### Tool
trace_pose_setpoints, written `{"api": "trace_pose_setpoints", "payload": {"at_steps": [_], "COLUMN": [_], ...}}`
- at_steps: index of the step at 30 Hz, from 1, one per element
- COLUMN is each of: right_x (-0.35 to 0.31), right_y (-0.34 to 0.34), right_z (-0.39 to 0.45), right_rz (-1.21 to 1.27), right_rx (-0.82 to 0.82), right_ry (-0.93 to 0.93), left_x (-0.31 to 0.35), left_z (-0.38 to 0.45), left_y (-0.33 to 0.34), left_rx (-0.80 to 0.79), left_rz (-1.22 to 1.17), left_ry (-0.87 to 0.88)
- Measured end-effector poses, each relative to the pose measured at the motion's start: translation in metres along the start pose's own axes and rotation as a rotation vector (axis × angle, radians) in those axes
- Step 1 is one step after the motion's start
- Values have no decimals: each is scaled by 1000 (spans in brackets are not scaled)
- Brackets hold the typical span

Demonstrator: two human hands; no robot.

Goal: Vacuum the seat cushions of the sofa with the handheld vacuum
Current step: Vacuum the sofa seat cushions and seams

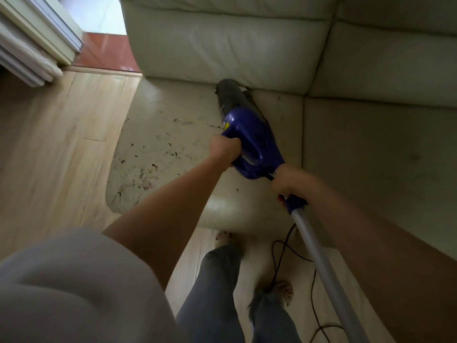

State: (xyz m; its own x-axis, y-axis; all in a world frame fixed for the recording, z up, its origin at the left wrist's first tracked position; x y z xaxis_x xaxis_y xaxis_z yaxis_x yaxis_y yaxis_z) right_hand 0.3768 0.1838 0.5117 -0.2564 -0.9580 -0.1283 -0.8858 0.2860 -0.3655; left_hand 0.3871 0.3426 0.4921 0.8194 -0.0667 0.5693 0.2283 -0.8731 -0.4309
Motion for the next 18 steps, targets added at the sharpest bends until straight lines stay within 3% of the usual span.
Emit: {"api": "trace_pose_setpoints", "payload": {"at_steps": [10,18], "right_x": [80,57], "right_y": [-5,-18], "right_z": [-58,-30], "right_rz": [44,0], "right_rx": [5,-21], "right_ry": [-58,-43], "left_x": [-1,17], "left_z": [-73,-45], "left_y": [48,47], "left_rx": [-59,-76], "left_rz": [97,158], "left_ry": [45,33]}}
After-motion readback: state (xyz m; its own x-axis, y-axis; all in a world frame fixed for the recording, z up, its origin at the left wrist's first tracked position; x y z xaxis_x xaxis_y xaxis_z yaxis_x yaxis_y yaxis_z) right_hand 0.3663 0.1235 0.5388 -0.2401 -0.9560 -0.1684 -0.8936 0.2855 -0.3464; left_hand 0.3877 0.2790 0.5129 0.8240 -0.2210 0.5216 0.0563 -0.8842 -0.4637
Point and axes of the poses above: each hand's wrist, its own z-axis towards the middle knuckle, its own y-axis out of the palm, x = y × z, the point moved 3 cm from there along z, towards the middle knuckle, and after that the axes turned 5 degrees about z, right-handed, at the moved point
